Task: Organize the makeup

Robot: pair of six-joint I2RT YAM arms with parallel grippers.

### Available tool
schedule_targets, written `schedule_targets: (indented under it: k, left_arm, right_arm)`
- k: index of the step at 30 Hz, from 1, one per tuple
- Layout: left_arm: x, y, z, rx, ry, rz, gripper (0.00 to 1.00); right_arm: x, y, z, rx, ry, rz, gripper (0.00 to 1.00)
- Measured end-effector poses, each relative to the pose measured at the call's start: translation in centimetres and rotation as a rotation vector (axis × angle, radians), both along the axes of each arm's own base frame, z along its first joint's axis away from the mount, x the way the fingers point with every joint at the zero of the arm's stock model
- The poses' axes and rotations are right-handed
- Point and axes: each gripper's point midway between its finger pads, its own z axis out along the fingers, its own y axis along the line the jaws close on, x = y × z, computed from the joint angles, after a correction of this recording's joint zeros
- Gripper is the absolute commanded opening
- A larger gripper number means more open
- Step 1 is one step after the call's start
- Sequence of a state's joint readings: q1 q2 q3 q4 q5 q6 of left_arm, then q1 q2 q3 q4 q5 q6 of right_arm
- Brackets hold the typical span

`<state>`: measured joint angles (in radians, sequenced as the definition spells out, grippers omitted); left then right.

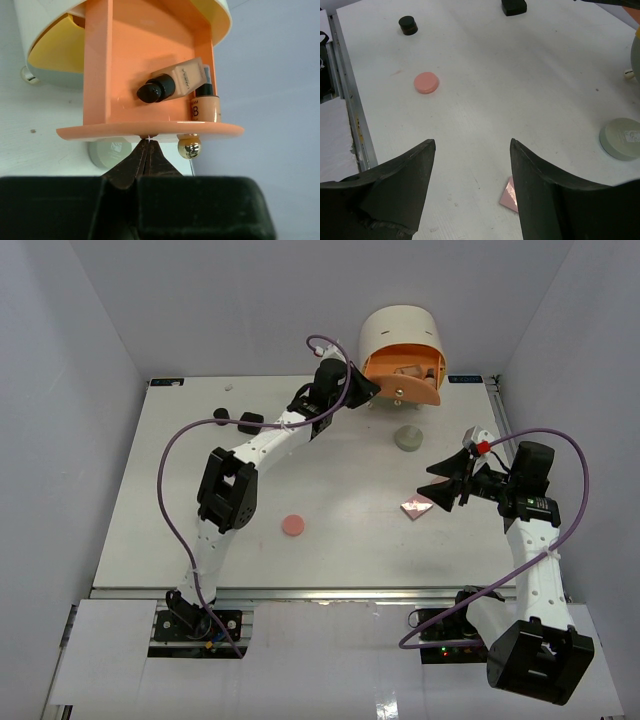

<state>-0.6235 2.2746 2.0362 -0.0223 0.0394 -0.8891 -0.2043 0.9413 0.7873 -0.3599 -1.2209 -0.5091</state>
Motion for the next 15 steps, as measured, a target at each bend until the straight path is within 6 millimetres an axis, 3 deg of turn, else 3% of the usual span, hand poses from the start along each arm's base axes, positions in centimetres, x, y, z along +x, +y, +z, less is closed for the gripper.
schedule_targets:
  k: [15]
  left_arm:
    - [0.2,-1.6,0.1,-0.081,-0.003,-0.034,0.11]
  right_arm:
    - [0.4,-0.3,-0.3,-0.015,0.008,-0.028,0.68]
